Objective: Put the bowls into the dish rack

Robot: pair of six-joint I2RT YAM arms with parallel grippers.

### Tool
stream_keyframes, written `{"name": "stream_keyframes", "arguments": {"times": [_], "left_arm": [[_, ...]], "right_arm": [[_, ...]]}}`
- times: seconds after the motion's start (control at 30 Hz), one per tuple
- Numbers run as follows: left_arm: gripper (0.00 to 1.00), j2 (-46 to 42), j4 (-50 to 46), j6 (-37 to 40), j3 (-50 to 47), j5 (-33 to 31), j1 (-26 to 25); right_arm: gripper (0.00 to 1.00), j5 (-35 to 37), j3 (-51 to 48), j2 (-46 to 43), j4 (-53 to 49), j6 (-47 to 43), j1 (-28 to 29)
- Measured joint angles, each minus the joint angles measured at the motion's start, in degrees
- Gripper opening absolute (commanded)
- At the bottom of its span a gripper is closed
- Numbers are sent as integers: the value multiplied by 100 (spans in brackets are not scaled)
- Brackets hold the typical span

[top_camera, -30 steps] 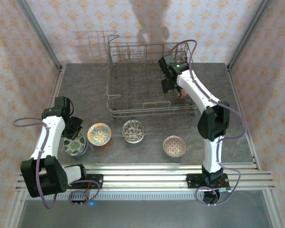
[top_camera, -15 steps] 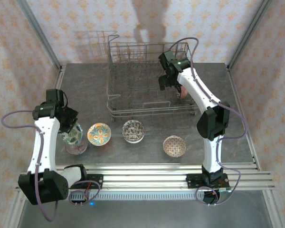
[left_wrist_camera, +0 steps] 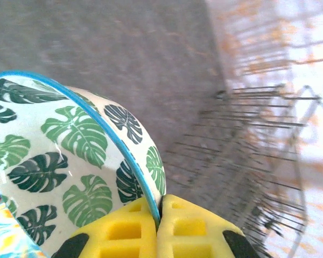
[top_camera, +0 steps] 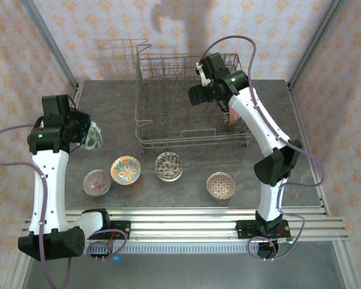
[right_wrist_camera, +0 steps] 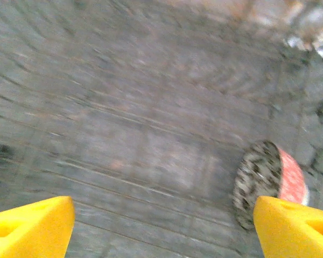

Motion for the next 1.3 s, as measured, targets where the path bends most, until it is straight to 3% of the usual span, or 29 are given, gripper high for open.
{"name": "stream_keyframes", "arguments": {"times": [0.17, 0.53, 0.87, 1.1, 1.3], "left_arm": [[0, 424, 487, -297, 787, -42, -573], [0, 1674, 1025, -485, 2509, -295, -1727], [0, 2352, 1178, -485, 3254, -431, -2444], [0, 2420, 1200, -487, 3263, -509, -2564], [0, 2420, 1215, -529, 3263, -616, -2664]], "right_arm": [[74, -682, -87, -389, 734, -105, 339], [69, -1467, -1683, -1139, 2791, -247, 1224], [59, -1344, -2402, -1139, 4577, -103, 1626], [51, -675, -2809, -1139, 5685, 57, 1665], [49, -162, -2872, -949, 6295, 90, 1685]]}}
